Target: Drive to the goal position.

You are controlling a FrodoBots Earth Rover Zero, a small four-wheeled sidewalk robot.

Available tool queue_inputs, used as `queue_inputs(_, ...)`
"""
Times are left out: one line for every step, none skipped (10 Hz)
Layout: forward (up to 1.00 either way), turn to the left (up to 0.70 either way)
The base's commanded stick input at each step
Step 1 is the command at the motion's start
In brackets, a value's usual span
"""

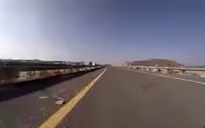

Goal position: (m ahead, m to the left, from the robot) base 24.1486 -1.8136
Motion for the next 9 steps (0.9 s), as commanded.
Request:
queue_inputs(0.85, 0.00)
queue_inputs(0.85, 0.00)
queue_inputs(0.85, 0.00)
queue_inputs(0.85, 0.00)
queue_inputs(0.85, 0.00)
queue_inputs(0.85, 0.00)
queue_inputs(0.85, 0.00)
queue_inputs(0.85, 0.00)
queue_inputs(0.85, 0.00)
